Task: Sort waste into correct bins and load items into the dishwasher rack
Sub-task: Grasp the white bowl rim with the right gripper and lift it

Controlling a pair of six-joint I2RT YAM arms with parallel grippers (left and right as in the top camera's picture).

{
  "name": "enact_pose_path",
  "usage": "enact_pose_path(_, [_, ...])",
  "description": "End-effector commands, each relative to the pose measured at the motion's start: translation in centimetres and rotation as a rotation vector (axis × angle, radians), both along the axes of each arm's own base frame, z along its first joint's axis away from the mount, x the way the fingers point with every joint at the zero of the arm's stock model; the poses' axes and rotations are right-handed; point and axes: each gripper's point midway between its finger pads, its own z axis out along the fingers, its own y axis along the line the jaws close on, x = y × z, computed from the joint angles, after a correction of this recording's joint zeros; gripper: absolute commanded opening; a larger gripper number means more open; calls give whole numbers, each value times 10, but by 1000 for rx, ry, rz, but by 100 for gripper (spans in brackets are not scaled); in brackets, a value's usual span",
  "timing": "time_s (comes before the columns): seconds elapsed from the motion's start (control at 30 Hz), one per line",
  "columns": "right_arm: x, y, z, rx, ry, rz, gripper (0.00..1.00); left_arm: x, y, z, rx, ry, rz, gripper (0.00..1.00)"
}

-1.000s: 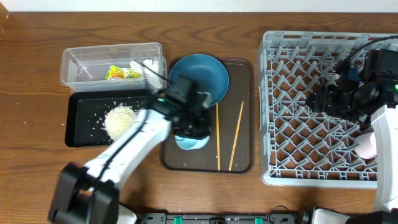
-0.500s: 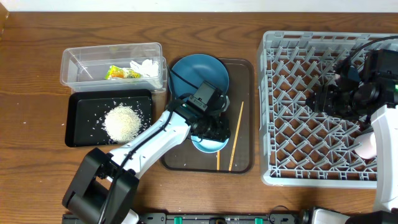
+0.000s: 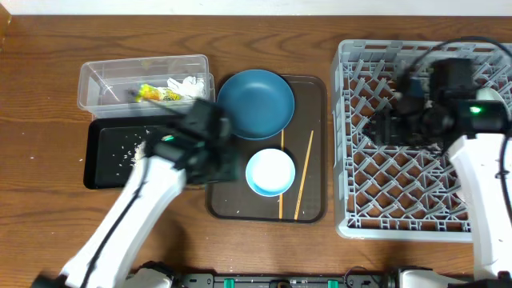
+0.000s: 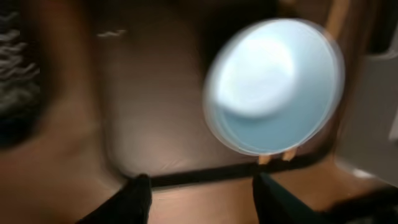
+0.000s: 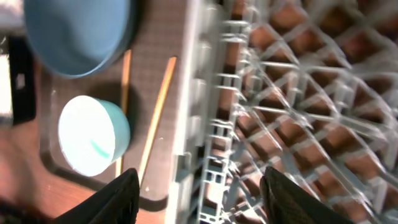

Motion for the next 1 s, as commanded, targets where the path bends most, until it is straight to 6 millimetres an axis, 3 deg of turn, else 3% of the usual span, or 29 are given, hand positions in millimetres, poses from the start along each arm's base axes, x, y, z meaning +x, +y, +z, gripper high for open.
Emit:
enact_pose_path(0.0, [-3,32,1,1,-25,112,62,3,52,17,155,-84,111,59])
enact_pose_path(0.17, [-9,79,0,-36,-68,258,61,-10,86,30,194,-95,216,65])
enact_pose_path(0.37, [-20,111,-22,-139,-29,312,61,-9,96,31,196,-95,260,66])
enact_pose_path(0.6, [-27,138,-69,-182,108,296,56,-8,96,26,201,-73,257,66])
enact_pose_path(0.87, [-37,150,-133,-232,306,242,54,-6,95,25,202,-72,257,66])
enact_pose_path(0.97, [-44,156,-151,-238,357,261,43,-6,95,25,201,-72,257,66])
